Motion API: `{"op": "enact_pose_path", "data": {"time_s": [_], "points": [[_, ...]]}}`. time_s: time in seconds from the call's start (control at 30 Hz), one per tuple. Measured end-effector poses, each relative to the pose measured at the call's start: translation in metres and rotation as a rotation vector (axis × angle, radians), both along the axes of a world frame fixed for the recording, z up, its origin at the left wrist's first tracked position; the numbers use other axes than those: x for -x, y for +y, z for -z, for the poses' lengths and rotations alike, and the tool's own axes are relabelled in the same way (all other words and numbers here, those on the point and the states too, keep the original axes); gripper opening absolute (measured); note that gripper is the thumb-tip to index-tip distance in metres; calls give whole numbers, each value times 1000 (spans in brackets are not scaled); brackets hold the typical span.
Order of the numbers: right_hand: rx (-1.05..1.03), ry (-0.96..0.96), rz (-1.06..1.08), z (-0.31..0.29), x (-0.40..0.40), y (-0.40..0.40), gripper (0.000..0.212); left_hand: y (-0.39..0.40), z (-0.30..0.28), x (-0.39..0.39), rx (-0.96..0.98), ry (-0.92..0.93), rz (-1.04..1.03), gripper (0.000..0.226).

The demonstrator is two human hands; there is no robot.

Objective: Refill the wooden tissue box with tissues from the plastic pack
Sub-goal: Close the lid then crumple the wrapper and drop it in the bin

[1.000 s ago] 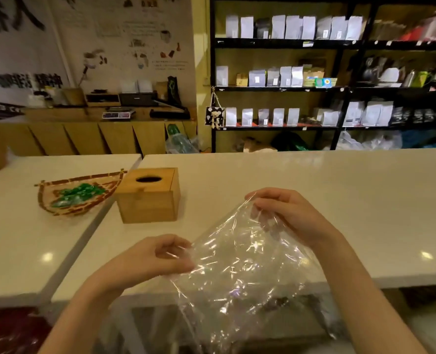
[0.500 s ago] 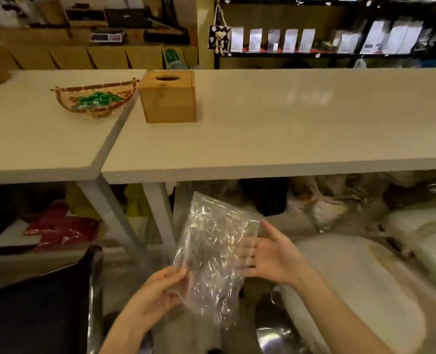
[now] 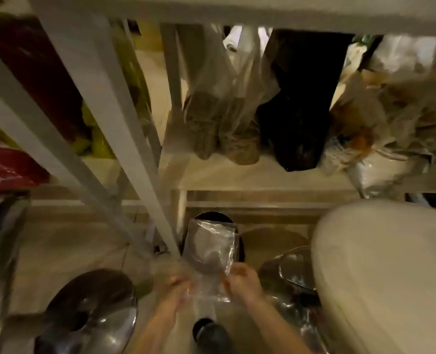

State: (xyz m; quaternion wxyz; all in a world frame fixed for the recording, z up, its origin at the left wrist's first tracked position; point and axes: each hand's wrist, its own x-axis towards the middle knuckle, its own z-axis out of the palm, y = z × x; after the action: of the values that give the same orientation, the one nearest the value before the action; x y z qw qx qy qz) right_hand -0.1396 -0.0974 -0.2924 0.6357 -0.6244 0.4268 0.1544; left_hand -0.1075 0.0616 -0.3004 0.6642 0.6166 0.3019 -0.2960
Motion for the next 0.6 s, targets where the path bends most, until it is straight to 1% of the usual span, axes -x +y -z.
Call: {"op": "enact_pose_path", "data": {"time_s": [0.07,0.1,0.17,0.23,0.27,0.33,0.43,0.53,0.6], "points": [[131,-25,3,55,-15,-2,16,-8,44,-10,-1,-40,75,16],[188,-29,-21,78,-22,-4,17,-11,67,-16,-43,-108,109,15],[285,-32,-78,116,-35,-8,29,-18,111,-31,-210,-288,171,13],[309,-71,-86,148,-46,-12,42,-27,146,-46,-286,-346,209,22],[323,-86,-85,166,-51,-14,43,-31,161,-54,-294,-341,216,28],[346,-125,-87,199,-56,-16,36,-35,192,-66,-319,-340,237,33],[428,-110,-157,241,-57,-19,26,-36,226,-77,-338,-342,319,28],[459,-53,-289,263,-60,-22,20,-37,249,-83,-269,-215,354,20],[490,-30,-391,264,-61,-24,23,-35,253,-80,-253,-133,422,5]]}}
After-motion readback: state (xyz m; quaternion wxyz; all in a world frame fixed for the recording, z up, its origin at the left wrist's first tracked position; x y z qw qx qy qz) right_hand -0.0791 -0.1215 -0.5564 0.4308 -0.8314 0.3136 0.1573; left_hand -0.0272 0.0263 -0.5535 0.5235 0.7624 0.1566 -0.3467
